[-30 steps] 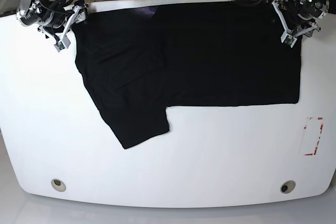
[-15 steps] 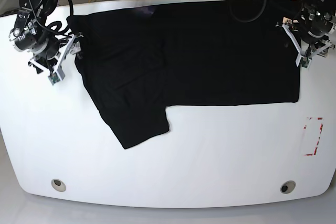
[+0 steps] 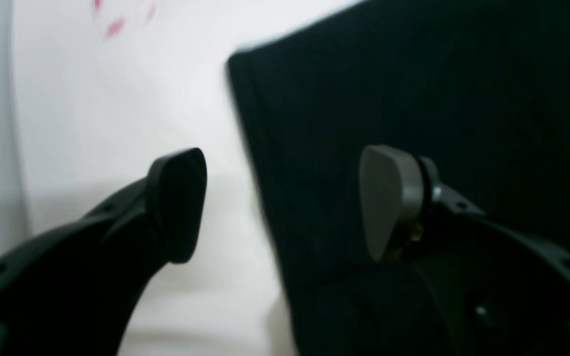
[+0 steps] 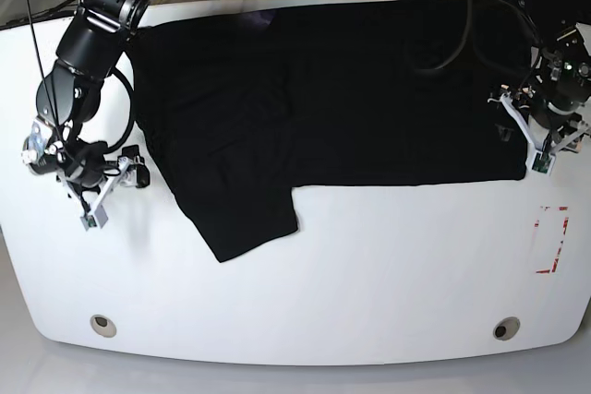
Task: Fold the T-shirt properly
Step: 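Move both grippers down along the folded shirt's sides and grasp its edges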
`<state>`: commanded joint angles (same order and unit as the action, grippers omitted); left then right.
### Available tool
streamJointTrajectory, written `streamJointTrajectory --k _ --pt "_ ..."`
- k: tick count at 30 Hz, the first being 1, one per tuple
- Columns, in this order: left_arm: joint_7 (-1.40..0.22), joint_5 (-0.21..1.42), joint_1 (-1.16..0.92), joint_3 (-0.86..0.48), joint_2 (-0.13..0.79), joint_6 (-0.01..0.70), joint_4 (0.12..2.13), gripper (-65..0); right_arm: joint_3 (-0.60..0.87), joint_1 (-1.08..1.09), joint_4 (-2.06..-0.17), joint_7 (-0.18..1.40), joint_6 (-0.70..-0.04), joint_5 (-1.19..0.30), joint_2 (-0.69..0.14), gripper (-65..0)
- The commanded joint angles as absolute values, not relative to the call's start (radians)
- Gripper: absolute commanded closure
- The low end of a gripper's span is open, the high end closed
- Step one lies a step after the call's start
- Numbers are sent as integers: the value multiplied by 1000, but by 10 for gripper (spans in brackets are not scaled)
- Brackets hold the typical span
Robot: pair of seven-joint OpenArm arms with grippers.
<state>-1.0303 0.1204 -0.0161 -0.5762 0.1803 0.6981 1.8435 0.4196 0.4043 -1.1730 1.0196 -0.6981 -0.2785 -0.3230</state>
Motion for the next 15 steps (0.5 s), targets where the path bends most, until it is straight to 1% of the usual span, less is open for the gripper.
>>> streamJointTrajectory --k 4,10,12,15 --pt "-1030 120 30 -573 182 698 1804 -451 367 464 -1020 905 -698 -274 -323 -501" --pt "-1027 120 51 -572 183 698 1799 -451 292 515 -803 722 -698 -275 -321 -501" --pt "-1027 120 58 -572 183 698 1791 -451 257 524 -771 685 -698 -277 -308 -501" --pt "-1027 120 84 -576 186 698 1724 -451 220 524 -769 671 -698 -275 -285 -501"
